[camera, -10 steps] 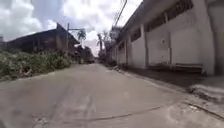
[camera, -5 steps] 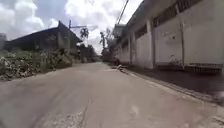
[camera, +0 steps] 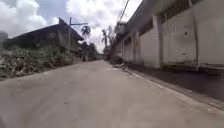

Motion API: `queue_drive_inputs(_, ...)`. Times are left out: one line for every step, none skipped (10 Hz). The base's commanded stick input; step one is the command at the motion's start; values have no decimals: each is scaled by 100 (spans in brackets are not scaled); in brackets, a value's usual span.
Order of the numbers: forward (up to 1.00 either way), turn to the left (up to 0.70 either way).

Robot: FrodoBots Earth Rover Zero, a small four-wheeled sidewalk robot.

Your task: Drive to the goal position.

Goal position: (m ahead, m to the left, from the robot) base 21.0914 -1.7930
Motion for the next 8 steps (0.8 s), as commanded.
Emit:
queue_drive_inputs(100,0)
queue_drive_inputs(100,0)
queue_drive_inputs(100,0)
queue_drive_inputs(100,0)
queue_drive_inputs(100,0)
queue_drive_inputs(100,0)
queue_drive_inputs(100,0)
queue_drive_inputs(100,0)
